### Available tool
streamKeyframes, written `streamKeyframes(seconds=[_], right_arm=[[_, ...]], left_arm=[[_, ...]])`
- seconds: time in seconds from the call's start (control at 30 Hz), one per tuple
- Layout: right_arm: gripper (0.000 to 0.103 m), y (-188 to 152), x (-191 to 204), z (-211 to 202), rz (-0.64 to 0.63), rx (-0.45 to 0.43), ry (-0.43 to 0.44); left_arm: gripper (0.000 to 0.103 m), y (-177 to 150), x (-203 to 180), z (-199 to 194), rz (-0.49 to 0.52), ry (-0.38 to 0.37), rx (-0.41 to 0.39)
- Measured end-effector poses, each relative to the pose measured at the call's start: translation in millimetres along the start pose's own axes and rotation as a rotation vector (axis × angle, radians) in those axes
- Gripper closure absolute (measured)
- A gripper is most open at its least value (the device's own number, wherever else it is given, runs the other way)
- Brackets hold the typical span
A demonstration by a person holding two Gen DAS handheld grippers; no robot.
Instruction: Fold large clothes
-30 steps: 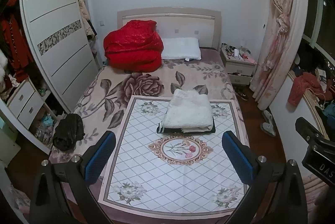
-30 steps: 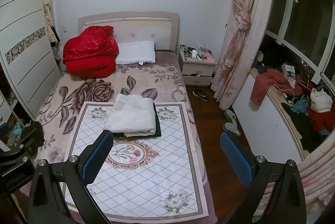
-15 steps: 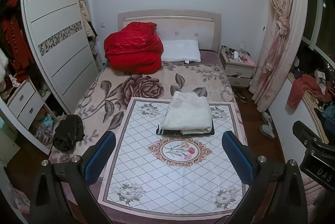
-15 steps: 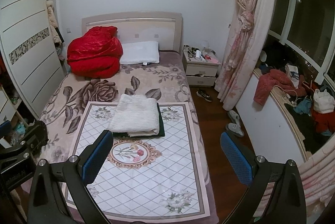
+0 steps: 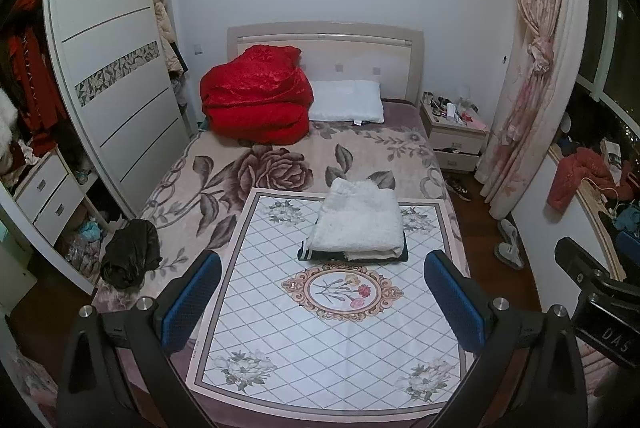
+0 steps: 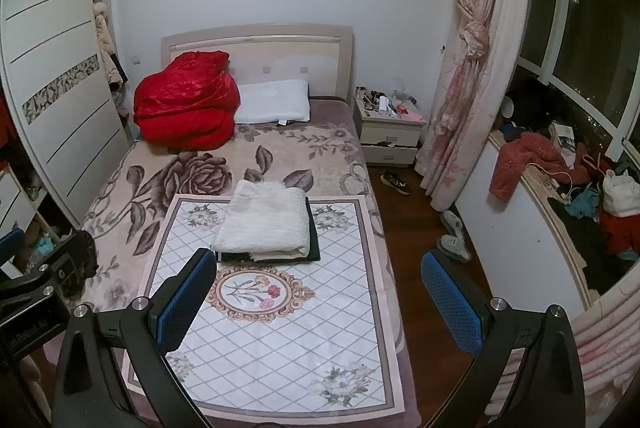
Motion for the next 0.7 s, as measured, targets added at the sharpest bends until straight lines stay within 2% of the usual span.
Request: streamKeyframes(seconds=[0.7], right_arm=[[0.000, 3.8, 4.2, -0.6, -0.008, -0.009, 0.019]], left_arm=[[0.000, 4.2, -0.7, -8.0, -0.014, 0.007, -0.005]])
Point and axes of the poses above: each gripper's, at about its wrist camera, not at the fingertips, and z roughly the way its jaws point, x to its left, y to its top, the point moved 1 cm from there along z, roughly the way its jaws point, and after that the axes turned 12 degrees about y, right-handed, at the moved point
